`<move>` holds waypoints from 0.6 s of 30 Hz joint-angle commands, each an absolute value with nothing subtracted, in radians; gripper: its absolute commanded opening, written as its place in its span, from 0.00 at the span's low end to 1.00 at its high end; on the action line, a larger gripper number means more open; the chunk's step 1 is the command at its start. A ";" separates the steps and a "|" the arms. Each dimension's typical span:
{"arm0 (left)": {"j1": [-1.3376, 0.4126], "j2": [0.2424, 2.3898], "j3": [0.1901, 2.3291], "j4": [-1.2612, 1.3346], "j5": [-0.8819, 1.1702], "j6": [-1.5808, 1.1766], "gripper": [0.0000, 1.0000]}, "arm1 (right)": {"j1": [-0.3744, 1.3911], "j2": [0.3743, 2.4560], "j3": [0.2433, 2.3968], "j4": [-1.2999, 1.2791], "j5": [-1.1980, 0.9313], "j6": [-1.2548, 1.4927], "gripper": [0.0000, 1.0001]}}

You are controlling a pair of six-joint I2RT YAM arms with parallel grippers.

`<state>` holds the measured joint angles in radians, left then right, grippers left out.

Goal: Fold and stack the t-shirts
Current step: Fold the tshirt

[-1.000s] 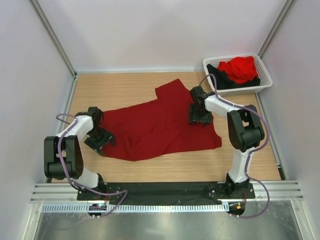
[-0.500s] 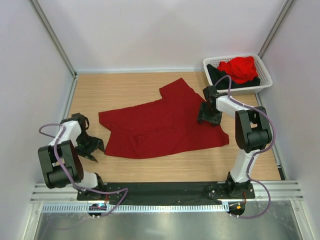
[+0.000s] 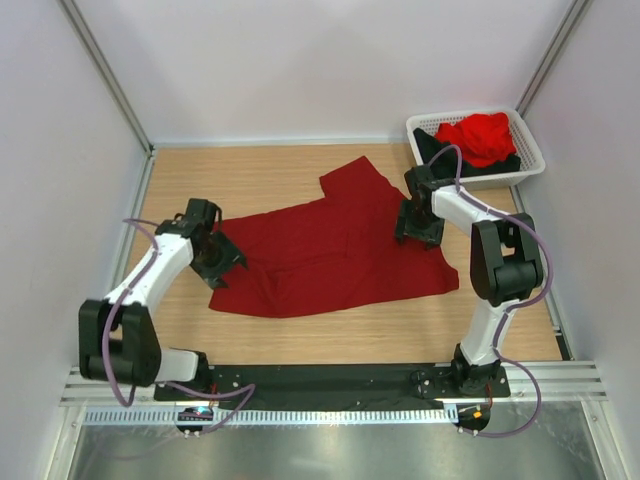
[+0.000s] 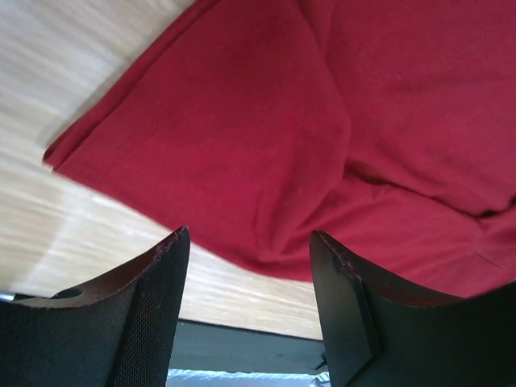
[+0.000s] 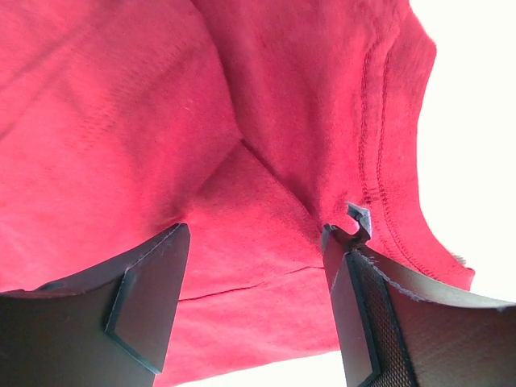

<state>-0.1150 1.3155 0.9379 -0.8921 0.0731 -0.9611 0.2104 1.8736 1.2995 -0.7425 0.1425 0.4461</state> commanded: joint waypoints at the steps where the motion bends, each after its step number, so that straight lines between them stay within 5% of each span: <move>1: -0.130 1.399 0.956 -0.795 0.069 -0.934 0.63 | 0.216 1.806 1.350 -0.759 0.143 0.420 0.74; 18: 0.127 1.329 0.566 -0.854 0.008 -1.074 0.64 | 0.219 1.827 1.364 -0.716 0.100 0.431 0.74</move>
